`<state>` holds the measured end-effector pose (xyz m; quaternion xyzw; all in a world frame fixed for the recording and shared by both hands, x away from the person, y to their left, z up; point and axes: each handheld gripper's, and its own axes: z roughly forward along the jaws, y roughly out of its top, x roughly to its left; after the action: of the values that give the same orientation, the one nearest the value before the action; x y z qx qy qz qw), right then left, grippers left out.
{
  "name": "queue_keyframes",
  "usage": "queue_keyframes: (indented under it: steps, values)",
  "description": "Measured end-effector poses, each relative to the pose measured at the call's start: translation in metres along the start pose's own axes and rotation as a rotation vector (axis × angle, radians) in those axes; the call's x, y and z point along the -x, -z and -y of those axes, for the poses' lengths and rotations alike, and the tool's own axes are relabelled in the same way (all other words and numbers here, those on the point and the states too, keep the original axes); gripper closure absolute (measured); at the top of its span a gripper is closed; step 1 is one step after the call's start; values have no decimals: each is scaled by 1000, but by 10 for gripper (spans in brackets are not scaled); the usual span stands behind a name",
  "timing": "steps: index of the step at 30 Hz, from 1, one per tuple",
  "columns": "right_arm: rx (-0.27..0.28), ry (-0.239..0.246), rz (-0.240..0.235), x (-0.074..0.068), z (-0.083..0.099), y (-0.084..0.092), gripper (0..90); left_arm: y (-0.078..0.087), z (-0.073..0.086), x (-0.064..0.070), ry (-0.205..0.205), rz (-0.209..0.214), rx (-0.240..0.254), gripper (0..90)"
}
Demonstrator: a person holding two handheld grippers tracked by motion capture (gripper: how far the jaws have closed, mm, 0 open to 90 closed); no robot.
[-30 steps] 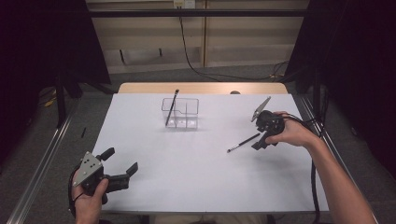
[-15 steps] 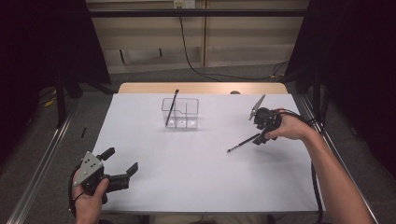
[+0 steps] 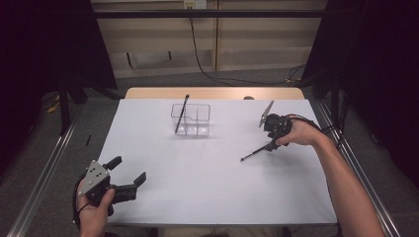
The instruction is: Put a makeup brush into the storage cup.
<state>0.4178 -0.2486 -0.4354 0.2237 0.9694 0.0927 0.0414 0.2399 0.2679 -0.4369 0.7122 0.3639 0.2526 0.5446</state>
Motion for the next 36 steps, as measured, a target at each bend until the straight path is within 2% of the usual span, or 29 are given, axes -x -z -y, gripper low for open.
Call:
queue_keyframes:
  steps: [4,13,15,17,26,31,36]
  values:
    - [-25,24,-11,0,-3,-8,401,0,0,0,-2,-1,2,18]
    - [-62,27,-46,3,-3,-18,470,0,0,0,-3,-1,-2,18]
    - [-65,21,-58,4,-3,-18,476,0,1,-1,-2,0,-4,18]
    - [-58,37,-62,4,-2,-18,499,-1,1,-1,-1,0,-3,18]
    - [-78,23,-80,3,-4,-18,572,0,0,0,-5,-2,-3,18]
    - [-93,41,-86,2,-6,-17,688,0,1,0,-8,-4,-4,18]
    - [-114,46,-81,2,-8,-17,747,0,0,0,-7,-7,-4,18]
